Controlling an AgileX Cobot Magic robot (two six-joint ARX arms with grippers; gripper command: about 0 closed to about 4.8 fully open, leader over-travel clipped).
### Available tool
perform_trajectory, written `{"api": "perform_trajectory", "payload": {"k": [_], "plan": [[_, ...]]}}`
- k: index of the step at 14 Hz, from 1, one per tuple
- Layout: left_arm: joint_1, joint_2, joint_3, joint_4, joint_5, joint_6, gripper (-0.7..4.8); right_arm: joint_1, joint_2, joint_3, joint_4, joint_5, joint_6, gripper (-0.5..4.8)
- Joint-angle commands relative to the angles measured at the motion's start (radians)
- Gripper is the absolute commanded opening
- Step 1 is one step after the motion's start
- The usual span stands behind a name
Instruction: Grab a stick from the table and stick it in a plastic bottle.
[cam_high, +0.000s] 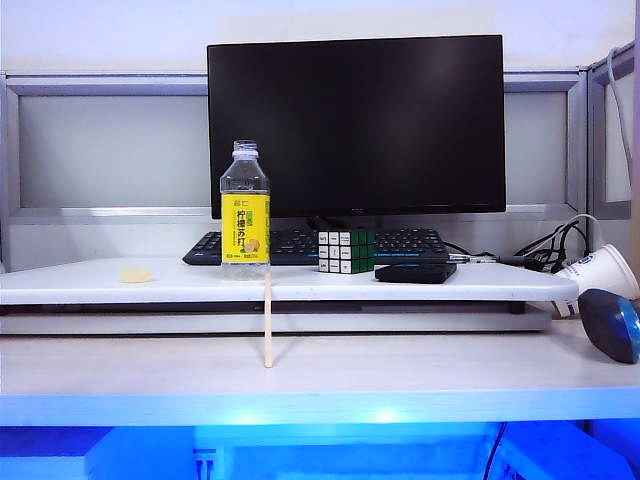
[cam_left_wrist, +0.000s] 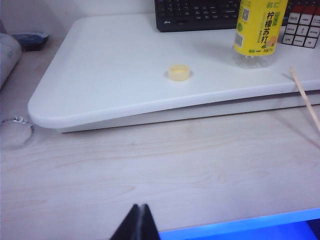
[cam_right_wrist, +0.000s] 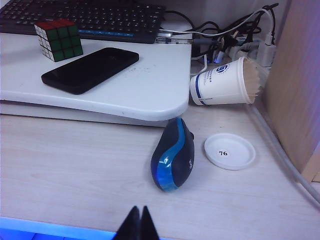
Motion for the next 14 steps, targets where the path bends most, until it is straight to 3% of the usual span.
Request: {"api": "perform_trajectory", "payload": {"k": [1, 12, 14], "plan": [[0.0, 0.001, 0.0, -0.008, -0.007, -0.003, -0.04, 0.001, 0.001, 0.0, 0.013, -0.002, -0.003, -0.08], [0.0, 0.0, 0.0, -0.007, -0.006, 0.003, -0.04, 0.002, 0.001, 0.0, 0.005, -0.01, -0.002, -0.07], [0.0, 0.001, 0.0, -0.007, 0.0, 0.004, -0.05, 0.002, 0.001, 0.0, 0.026, -0.019, 0.035, 0.12]]}}
